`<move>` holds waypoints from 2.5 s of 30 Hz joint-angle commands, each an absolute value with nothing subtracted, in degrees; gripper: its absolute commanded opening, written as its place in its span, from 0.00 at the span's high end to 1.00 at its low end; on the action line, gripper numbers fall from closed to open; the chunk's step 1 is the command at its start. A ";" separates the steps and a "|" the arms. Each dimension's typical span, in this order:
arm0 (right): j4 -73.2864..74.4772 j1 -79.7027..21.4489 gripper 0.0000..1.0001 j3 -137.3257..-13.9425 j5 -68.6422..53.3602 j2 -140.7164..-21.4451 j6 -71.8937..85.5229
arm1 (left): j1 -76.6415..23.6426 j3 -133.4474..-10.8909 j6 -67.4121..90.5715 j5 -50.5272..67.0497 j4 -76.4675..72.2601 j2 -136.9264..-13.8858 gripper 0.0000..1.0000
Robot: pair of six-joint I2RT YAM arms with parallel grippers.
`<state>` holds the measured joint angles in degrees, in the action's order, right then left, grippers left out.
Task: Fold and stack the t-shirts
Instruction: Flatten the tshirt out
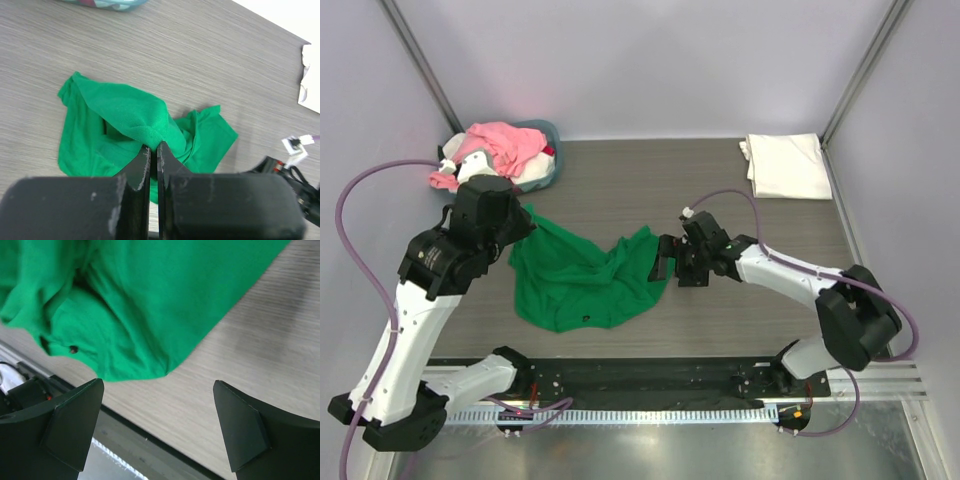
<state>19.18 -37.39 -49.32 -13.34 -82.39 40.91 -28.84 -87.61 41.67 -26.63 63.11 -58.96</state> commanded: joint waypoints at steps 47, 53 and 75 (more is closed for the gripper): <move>29.36 -14.59 0.47 -62.42 -24.26 -71.90 34.27 | -28.48 -108.99 40.78 -22.06 60.47 -67.49 1.00; 28.92 -14.50 0.44 -57.04 -23.56 -71.01 33.66 | -20.67 -104.09 39.64 -9.44 55.57 -76.89 1.00; 21.19 -15.11 0.44 -49.75 -25.58 -76.29 34.89 | 2.91 -71.77 37.61 -7.31 57.66 -70.09 0.20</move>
